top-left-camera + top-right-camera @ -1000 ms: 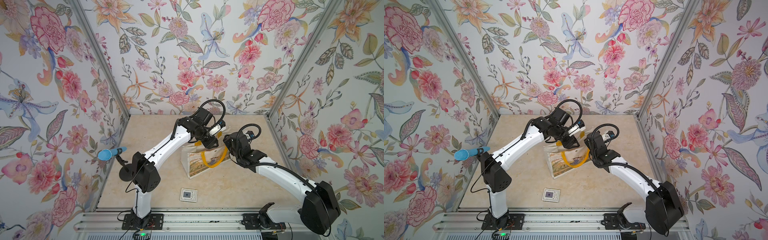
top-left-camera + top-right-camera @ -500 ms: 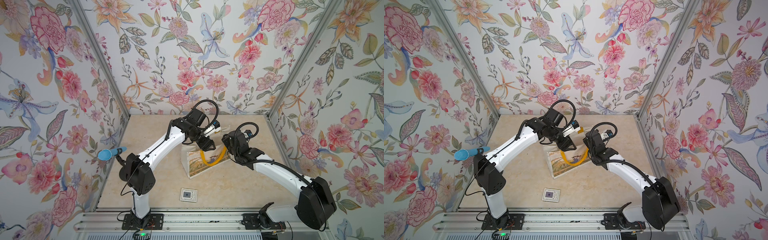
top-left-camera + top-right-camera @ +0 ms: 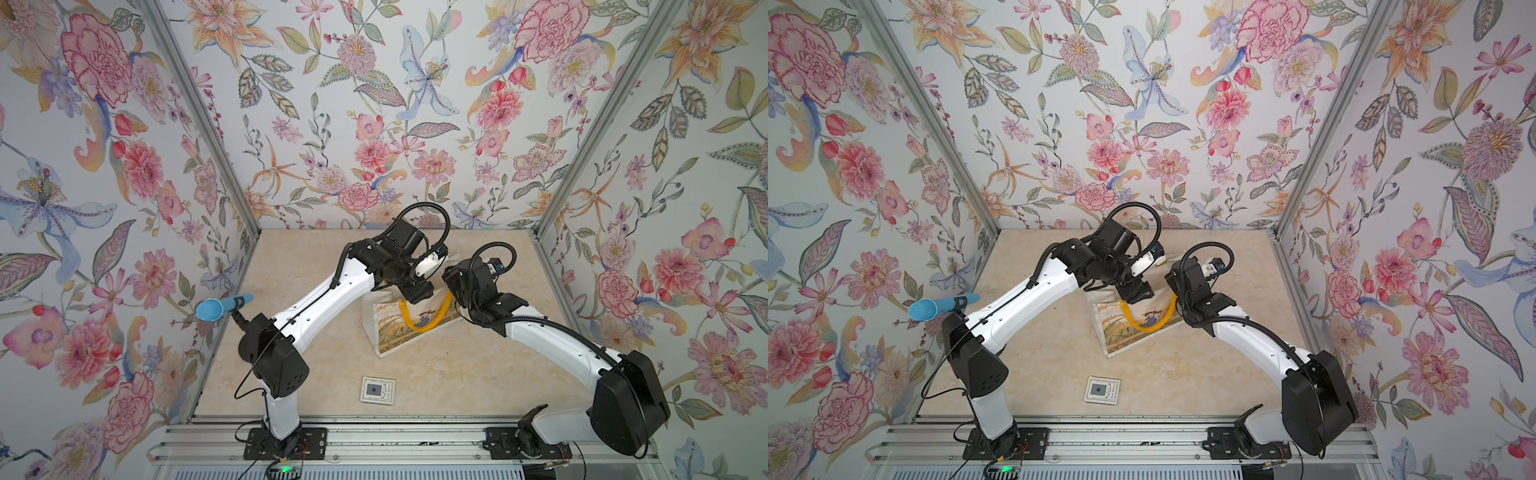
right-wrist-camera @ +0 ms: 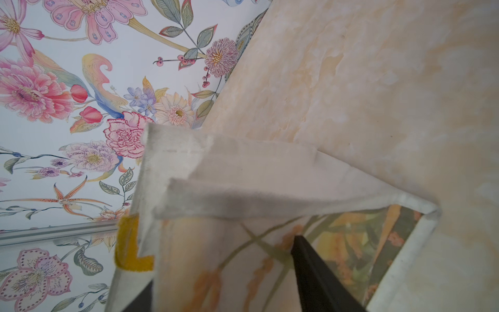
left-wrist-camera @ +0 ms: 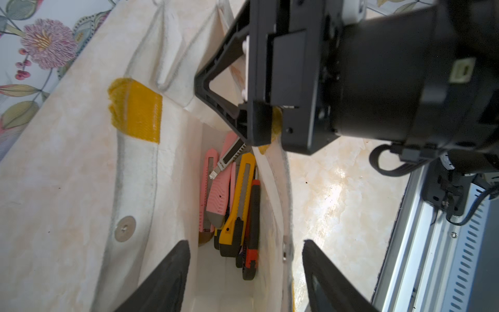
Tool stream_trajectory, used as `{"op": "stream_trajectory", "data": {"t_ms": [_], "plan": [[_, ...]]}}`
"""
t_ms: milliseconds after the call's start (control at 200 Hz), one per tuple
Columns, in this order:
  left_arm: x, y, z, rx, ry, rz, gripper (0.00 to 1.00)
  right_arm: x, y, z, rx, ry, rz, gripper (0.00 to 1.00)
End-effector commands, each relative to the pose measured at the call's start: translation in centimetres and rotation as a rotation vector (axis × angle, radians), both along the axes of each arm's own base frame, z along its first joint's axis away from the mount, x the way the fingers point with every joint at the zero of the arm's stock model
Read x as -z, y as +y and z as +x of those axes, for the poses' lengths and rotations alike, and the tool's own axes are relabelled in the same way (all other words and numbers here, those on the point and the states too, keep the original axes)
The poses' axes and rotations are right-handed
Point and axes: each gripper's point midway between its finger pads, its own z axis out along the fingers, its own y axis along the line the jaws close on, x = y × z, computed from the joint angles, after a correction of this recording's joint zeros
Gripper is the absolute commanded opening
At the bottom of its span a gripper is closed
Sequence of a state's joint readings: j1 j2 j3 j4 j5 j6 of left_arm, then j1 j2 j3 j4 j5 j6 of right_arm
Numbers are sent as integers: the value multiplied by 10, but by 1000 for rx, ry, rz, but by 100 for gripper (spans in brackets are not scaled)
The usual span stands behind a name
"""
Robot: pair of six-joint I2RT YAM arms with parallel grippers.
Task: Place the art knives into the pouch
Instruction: Close the pouch at the center of the board.
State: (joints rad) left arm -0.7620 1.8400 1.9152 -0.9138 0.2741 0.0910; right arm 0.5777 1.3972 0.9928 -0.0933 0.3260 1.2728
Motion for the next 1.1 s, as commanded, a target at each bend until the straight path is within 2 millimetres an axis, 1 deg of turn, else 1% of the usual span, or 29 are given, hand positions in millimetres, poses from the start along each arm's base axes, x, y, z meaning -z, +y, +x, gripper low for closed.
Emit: {"op": "stream_trajectory", "data": {"t_ms": [0, 60, 95, 140, 205, 285, 335, 355, 390, 440, 495, 585, 635, 675, 760, 856, 916, 966, 1006, 1096], "plan": [[-43, 25, 43, -138, -181, -3, 72, -20, 10, -3, -40, -22, 45, 66], [-51, 28, 58, -156, -170, -60, 72, -25, 9, -12, -44, -26, 35, 71], [-56, 30, 67, -174, -173, -87, 72, -28, 5, -17, -39, -30, 29, 73], [-61, 31, 74, -178, -175, -113, 73, -35, 0, -24, -35, -55, 29, 77], [-61, 33, 83, -184, -168, -120, 74, -44, -11, -34, -19, -88, 31, 78], [-44, 36, 92, -171, -115, -119, 74, -50, -24, -45, -2, -119, 31, 81], [-32, 35, 95, -149, -60, -138, 75, -47, -30, -51, 9, -119, 37, 83], [-29, 35, 96, -143, -42, -147, 77, -45, -32, -52, 10, -117, 41, 84], [-23, 34, 97, -131, -12, -163, 77, -42, -35, -55, 12, -109, 51, 85], [-19, 29, 94, -93, 34, -195, 76, -39, -35, -58, 8, -104, 64, 86], [-20, 24, 89, -57, 70, -236, 77, -37, -33, -59, -8, -95, 71, 88], [-17, 19, 81, -3, 133, -283, 78, -27, -27, -59, -33, -81, 91, 93], [-11, 17, 76, 21, 175, -305, 78, -23, -22, -55, -52, -88, 113, 94], [-7, 16, 74, 29, 207, -322, 78, -20, -20, -51, -64, -95, 137, 97], [-2, 10, 62, 79, 275, -371, 78, -15, -15, -39, -92, -124, 215, 97], [0, 5, 48, 124, 335, -423, 79, -18, -11, -26, -116, -177, 282, 98], [7, 4, 40, 140, 380, -441, 79, -20, -9, -19, -133, -188, 283, 98], [16, 5, 37, 132, 404, -435, 79, -23, -4, -14, -152, -194, 280, 98], [18, 5, 33, 136, 417, -439, 79, -25, 0, -10, -167, -194, 275, 98], [8, 3, 27, 159, 430, -483, 79, -29, 8, -3, -191, -188, 265, 98]]}}
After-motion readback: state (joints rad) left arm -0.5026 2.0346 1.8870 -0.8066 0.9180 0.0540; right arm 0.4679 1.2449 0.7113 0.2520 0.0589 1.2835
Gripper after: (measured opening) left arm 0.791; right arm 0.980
